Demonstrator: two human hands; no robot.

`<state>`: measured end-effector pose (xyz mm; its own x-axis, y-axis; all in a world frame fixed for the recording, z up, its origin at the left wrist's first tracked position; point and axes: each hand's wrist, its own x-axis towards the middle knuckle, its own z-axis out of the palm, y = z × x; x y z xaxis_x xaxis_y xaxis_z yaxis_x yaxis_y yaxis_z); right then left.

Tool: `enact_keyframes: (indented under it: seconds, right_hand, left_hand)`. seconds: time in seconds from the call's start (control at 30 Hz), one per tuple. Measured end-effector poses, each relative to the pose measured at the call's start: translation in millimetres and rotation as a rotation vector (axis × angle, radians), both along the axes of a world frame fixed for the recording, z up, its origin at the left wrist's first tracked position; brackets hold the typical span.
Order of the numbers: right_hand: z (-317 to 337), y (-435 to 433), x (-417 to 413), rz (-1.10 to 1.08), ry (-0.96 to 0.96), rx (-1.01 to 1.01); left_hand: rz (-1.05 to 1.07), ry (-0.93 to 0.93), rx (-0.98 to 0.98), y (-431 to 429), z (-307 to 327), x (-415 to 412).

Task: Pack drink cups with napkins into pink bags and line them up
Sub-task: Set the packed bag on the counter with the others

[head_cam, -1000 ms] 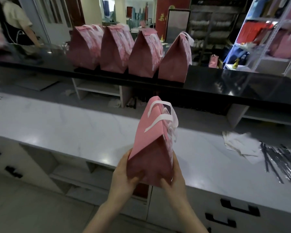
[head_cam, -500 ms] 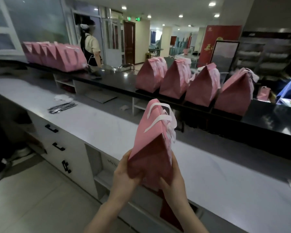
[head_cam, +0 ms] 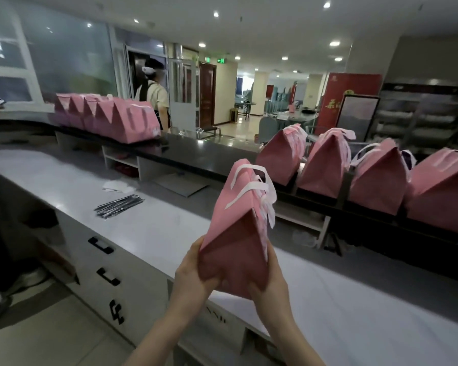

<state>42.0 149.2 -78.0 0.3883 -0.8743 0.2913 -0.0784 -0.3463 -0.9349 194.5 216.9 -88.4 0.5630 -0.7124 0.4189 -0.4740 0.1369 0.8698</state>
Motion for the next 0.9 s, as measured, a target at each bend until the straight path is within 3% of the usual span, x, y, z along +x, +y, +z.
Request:
enact_keyframes:
  seconds: [0.4, 0.9]
  right_hand:
    - [11, -91, 120, -0.031, 0.018, -0.012]
    - [39, -290, 230, -0.061, -0.029, -0.089]
  left_hand:
    - [-0.024, 0.006, 0.028, -92, 12, 118]
    - [-0.021, 0.009, 0.054, -290, 56, 227]
